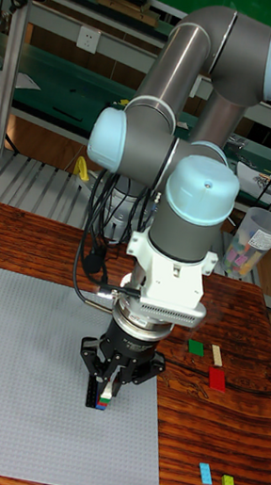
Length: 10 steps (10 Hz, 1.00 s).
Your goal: Build with small Lego blocks
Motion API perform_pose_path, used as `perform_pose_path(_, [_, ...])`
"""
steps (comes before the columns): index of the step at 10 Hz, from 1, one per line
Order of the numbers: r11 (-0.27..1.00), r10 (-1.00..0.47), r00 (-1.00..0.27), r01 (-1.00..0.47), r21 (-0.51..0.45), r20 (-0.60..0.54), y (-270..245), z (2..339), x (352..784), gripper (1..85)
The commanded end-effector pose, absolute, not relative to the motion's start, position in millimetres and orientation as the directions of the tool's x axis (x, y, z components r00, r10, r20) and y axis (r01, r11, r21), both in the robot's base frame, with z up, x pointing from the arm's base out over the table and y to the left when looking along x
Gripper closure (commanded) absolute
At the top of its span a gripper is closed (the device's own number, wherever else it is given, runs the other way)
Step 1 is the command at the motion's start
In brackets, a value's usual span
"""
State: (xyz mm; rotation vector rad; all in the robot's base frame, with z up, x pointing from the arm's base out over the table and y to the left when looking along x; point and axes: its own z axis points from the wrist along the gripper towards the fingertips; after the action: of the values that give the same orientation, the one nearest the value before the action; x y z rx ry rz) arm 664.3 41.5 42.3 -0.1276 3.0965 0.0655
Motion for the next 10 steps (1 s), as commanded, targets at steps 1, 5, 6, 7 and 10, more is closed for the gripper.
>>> perform_pose_path(1, [0.996,-0.070,-0.996,-0.073,0.056,-0.048,44.1,41.5,664.7,84.3])
perform_pose_path(5, [0.995,-0.075,-0.996,-0.078,0.057,-0.049,45.7,38.5,663.8,84.3])
perform_pose_path(6, [0.995,-0.075,-0.996,-0.078,0.055,-0.051,44.8,38.3,664.0,84.3])
perform_pose_path(7, [0.995,-0.079,-0.996,-0.082,0.055,-0.051,43.0,38.2,662.9,84.3])
perform_pose_path(10, [0.994,-0.091,-0.994,-0.095,0.062,-0.052,39.9,37.8,662.3,84.3])
